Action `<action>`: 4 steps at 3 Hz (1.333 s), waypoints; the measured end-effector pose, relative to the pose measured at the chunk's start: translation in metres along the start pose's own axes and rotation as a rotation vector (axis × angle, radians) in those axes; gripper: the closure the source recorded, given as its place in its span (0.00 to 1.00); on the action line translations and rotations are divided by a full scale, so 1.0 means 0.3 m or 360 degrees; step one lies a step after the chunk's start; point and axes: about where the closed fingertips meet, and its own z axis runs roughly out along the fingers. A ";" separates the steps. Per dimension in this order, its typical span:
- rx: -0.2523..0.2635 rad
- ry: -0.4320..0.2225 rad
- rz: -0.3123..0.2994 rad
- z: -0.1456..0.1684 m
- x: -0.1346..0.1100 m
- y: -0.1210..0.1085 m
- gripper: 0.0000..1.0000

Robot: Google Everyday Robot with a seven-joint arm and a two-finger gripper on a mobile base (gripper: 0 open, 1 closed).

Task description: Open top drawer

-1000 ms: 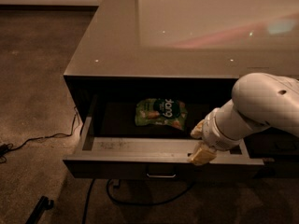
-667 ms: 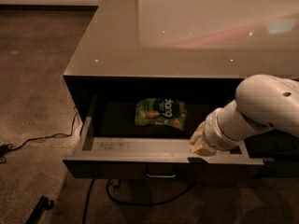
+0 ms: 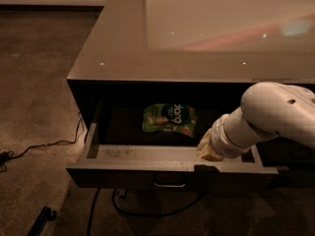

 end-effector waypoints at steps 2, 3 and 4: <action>-0.0002 0.0007 -0.0046 0.062 -0.009 -0.036 1.00; -0.0007 0.0036 -0.0059 0.095 -0.001 -0.056 1.00; -0.0016 0.0079 -0.0059 0.130 0.017 -0.068 1.00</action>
Offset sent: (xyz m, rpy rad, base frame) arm 0.0268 0.0090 -0.0233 -0.0147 -0.0144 0.0430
